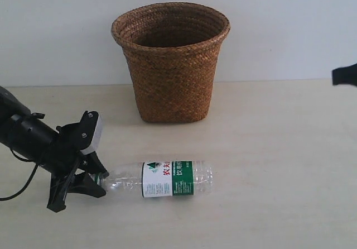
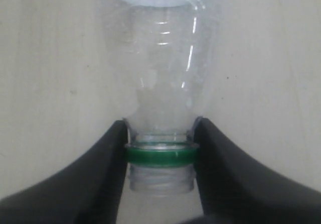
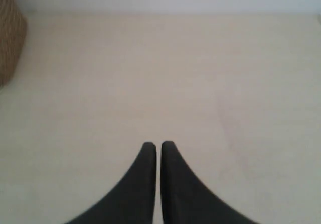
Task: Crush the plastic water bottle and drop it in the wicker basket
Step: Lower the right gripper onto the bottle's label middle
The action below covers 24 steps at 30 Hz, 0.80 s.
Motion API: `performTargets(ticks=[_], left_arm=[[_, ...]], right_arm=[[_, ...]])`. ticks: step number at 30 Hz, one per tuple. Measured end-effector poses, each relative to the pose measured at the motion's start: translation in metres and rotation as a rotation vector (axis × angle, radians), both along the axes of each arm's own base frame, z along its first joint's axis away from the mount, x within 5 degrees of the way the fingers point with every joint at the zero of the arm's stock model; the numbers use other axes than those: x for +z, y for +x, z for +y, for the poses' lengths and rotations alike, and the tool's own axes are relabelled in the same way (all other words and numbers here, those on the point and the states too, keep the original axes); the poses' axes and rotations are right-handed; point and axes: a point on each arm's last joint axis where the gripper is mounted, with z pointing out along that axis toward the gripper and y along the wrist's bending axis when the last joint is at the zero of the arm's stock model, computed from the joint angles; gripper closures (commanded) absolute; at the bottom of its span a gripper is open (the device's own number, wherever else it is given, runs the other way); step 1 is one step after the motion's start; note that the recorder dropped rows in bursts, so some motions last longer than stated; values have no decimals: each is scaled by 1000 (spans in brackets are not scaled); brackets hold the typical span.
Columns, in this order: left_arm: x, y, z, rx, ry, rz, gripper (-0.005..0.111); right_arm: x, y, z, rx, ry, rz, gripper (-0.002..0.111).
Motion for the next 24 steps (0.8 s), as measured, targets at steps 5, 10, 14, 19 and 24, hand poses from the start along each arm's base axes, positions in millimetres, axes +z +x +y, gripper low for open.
performTargets(ticks=[5, 10, 14, 19, 24], left_arm=[[0, 0, -1, -3, 1, -1, 103], [0, 0, -2, -5, 1, -1, 103], [0, -1, -4, -10, 1, -1, 103], [0, -1, -4, -11, 1, -1, 103], [0, -1, -4, -11, 1, -1, 103]], right_arm=[[-12, 8, 58, 252, -65, 286, 108], [-9, 8, 116, 495, -57, 432, 108], [-16, 17, 157, 634, -85, 556, 108], [-42, 31, 199, 716, -108, 607, 108], [-65, 45, 227, 745, -112, 610, 108]])
